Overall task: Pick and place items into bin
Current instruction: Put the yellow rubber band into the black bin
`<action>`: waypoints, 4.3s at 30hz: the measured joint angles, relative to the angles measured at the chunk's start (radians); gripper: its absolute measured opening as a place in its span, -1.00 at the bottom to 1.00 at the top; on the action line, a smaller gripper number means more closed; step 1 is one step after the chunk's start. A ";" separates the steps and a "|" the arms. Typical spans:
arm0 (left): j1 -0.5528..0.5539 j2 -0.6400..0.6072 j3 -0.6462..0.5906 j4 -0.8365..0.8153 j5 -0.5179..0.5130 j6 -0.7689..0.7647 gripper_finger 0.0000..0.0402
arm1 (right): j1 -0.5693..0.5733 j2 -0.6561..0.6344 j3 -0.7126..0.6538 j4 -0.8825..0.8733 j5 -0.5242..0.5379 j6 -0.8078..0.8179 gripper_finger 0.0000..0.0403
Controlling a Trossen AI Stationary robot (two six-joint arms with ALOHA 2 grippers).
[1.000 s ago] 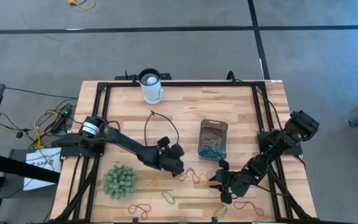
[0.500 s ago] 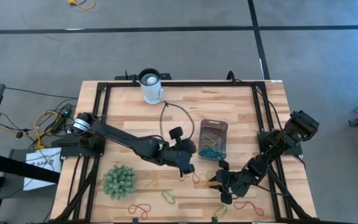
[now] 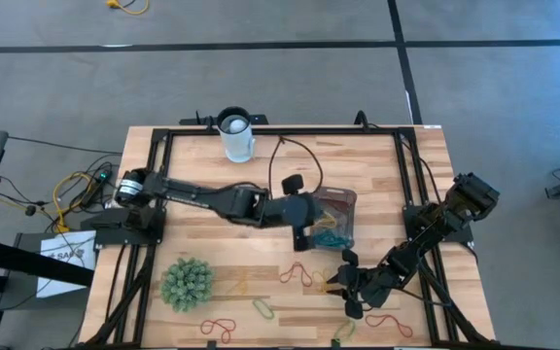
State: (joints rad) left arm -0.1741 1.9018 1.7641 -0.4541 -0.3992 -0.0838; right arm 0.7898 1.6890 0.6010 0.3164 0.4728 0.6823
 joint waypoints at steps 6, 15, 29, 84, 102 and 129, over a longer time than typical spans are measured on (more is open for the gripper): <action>0.057 0.081 0.001 0.070 0.128 0.023 -1.00 | 0.000 0.000 0.000 -0.002 0.000 0.000 -0.40; 0.098 0.245 0.000 0.114 0.077 0.028 -1.00 | 0.000 0.001 -0.001 -0.031 -0.001 0.047 -0.40; 0.154 0.312 0.009 0.129 0.179 -0.017 -1.00 | 0.001 0.001 0.000 -0.038 -0.002 0.052 -0.40; -0.228 -0.003 0.521 -0.855 -0.095 -0.210 -0.57 | 0.007 0.000 0.159 -0.375 -0.032 0.124 -0.40; -0.681 -0.096 0.453 -1.117 -0.591 -0.566 -0.57 | -0.048 0.047 0.490 -0.836 -0.059 0.416 -0.40; -0.685 -0.581 -0.636 -0.911 -0.550 -1.299 -0.57 | -0.174 0.269 0.562 -0.911 -0.257 0.566 -0.41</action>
State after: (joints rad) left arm -0.8593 1.3210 1.1277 -1.3648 -0.9496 -1.3824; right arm 0.6159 1.9575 1.1628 -0.5943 0.2157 1.2486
